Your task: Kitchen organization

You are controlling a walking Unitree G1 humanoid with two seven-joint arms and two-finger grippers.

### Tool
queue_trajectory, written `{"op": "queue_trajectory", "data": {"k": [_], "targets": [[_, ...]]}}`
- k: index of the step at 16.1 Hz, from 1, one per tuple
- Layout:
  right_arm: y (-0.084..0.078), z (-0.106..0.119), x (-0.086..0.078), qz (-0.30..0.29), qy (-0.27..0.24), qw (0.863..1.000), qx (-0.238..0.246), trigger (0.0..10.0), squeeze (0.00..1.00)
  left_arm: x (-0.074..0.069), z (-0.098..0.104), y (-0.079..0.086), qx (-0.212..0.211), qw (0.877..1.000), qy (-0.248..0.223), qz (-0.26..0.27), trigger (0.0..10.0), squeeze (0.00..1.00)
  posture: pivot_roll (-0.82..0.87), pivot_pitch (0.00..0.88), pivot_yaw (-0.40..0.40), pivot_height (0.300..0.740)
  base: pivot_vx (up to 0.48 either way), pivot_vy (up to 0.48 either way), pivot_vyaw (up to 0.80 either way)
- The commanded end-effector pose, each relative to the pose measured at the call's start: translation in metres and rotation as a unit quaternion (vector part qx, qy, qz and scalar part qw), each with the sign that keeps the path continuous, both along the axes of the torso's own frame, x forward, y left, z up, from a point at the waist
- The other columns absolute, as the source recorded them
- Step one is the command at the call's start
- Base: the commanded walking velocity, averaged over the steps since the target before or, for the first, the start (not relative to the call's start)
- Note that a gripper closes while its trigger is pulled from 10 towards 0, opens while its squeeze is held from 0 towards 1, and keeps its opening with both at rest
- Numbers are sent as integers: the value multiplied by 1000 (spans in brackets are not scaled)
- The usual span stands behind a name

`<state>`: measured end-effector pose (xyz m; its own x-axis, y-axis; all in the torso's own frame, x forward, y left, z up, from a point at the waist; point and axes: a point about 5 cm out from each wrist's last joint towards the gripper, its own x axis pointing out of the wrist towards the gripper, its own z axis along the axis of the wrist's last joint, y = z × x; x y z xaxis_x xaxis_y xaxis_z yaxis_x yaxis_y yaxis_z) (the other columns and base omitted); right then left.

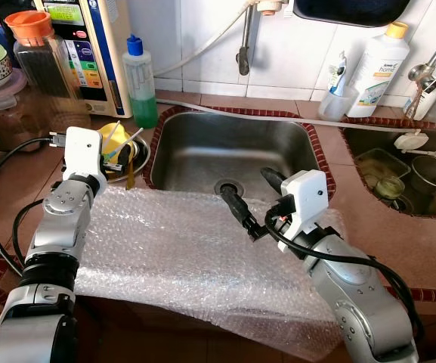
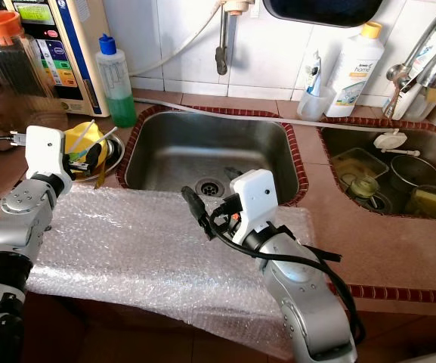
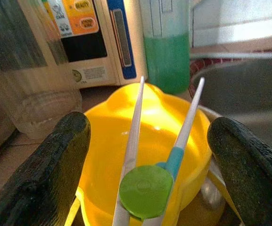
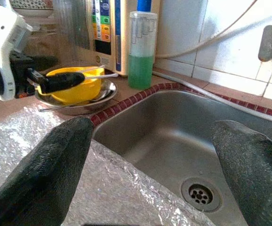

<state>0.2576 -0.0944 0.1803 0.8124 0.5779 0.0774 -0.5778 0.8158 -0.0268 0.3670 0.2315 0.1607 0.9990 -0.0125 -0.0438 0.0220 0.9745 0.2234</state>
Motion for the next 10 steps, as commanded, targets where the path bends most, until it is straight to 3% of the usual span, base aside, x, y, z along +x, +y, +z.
{"op": "queue_trajectory", "data": {"k": [1, 2, 6, 8, 9, 10], "targets": [[0, 1, -2, 7, 1, 1000, -3, 10000, 0, 3, 1, -2, 14, 1000, 11, -9, 10000, 502, -40, 56, -14, 740, 0, 0, 0], [0, 1, -2, 8, 1, 1000, -4, 10000, 0, 3, -1, -2, 16, 1000, 18, -9, 10000, 0, -40, 56, -14, 740, 0, 0, 0], [-1, 1, -3, 9, 0, 1000, -8, 10000, 0, 3, -9, -3, 24, 998, 50, -27, 10000, 0, -42, 55, -14, 740, 0, 0, 0], [-1, 1, -3, 9, -2, 1000, -12, 10000, 0, 3, -9, -3, 25, 998, 53, -31, 1765, 0, -40, 52, -13, 740, 0, 0, 0], [-1, 1, -3, 8, -3, 1000, -12, 10000, 0, 3, -9, -1, 26, 998, 53, -29, 0, 0, -39, 50, -12, 740, 0, 0, 0], [-1, 1, -3, 8, -3, 1000, -13, 10000, 0, 3, -9, 0, 26, 998, 52, -27, 0, 0, -39, 50, -11, 740, 0, 0, 0]]}}
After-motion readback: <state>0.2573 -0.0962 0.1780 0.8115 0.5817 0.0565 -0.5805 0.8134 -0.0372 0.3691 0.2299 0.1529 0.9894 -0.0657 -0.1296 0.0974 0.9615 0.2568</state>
